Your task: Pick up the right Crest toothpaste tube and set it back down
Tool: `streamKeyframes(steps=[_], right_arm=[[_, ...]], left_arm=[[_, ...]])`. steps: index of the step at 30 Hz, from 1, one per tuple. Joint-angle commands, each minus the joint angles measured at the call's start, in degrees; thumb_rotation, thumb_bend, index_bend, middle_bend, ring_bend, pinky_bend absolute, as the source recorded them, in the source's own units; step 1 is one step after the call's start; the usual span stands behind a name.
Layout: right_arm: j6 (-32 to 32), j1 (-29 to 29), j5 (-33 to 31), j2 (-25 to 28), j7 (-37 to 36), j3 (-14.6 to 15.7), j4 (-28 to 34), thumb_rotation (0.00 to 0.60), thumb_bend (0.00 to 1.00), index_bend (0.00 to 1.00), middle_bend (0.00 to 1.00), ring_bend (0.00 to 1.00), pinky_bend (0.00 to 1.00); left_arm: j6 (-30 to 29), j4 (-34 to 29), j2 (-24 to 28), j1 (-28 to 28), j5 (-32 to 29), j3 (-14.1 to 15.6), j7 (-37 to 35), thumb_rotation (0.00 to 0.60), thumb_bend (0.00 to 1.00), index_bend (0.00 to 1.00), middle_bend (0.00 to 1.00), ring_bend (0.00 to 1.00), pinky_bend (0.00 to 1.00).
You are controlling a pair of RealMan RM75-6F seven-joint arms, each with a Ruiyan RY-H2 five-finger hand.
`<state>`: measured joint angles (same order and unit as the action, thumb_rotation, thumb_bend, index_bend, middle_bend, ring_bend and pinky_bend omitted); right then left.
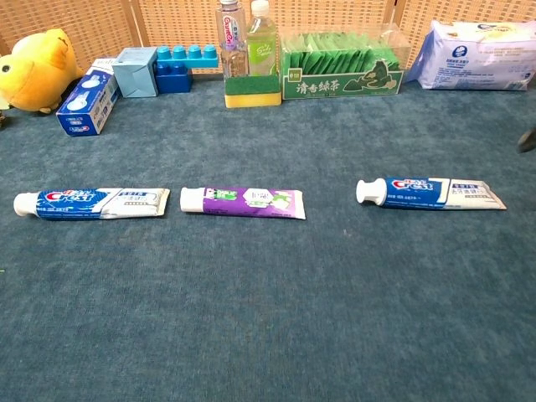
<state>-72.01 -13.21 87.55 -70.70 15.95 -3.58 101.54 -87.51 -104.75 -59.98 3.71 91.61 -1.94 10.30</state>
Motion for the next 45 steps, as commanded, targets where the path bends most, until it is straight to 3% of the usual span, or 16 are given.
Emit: streamKeyframes(steps=[1, 12, 21, 32, 45], right_arm=[[6.4, -4.7, -6.4, -3.6, 4.0, -3.3, 1.6, 0.504, 0.31, 0.26, 0.24, 0.17, 0.25], [13.6, -13.1, -22.3, -10.2, 15.9, -8.1, 0.1, 0.442, 0.27, 0.27, 0.23, 0.16, 0.25], [13.9, -18.9, -33.4, -14.1, 23.6, -9.3, -3.5, 0.416, 0.24, 0.28, 0.23, 0.15, 0.25], [11.7, -21.7, -37.6, -16.4, 25.9, -8.1, -8.0, 0.400, 0.24, 0.31, 0.23, 0.15, 0.25], [12.3, -23.0, -38.2, -17.4, 24.3, -6.1, -12.3, 0.403, 0.24, 0.35, 0.24, 0.15, 0.25]], left_arm=[[1.2, -0.4, -0.1, 1.1, -0.1, -0.5, 0.2, 0.600, 0.28, 0.28, 0.23, 0.17, 0.15], [4.7, 0.6, -1.7, 3.9, -2.1, -1.6, 0.7, 0.600, 0.28, 0.28, 0.23, 0.17, 0.15], [6.2, 1.7, -2.9, 5.3, -3.3, -2.1, 0.9, 0.600, 0.28, 0.28, 0.23, 0.17, 0.15], [6.1, 1.6, -2.9, 5.7, -3.7, -1.8, 1.3, 0.600, 0.28, 0.28, 0.23, 0.17, 0.15], [5.5, 1.4, -3.0, 5.7, -3.6, -1.5, 1.5, 0.600, 0.28, 0.28, 0.23, 0.17, 0.14]])
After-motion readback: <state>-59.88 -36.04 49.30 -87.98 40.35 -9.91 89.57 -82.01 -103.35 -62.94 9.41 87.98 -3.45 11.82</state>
